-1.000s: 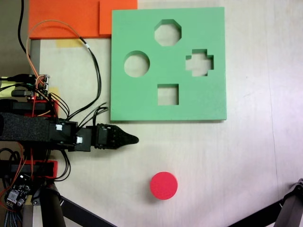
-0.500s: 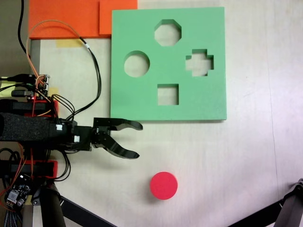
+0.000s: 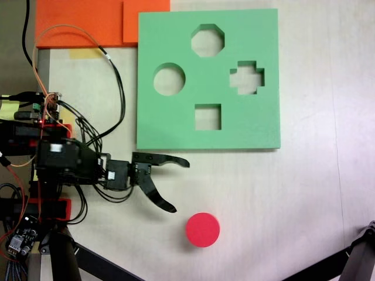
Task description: Put the cylinder block into the corresponding hole
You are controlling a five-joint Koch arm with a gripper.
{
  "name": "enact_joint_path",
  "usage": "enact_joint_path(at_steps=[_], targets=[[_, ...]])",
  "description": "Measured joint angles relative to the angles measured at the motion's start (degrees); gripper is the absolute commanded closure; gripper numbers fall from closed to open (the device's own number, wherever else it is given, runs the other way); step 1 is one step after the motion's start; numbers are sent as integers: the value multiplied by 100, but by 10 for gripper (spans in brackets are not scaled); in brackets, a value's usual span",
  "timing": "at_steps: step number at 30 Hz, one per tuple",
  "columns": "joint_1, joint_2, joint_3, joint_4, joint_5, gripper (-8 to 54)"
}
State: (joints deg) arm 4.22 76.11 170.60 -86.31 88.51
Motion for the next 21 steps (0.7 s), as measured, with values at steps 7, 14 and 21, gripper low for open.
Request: enact_joint_path(at_steps=[7,14,21], targets=[[571,-853,-589,-387,0,-66],[1090,-1477,-1292,-404,0,-65],[1477,-1854,-2039,-404,9,-18]])
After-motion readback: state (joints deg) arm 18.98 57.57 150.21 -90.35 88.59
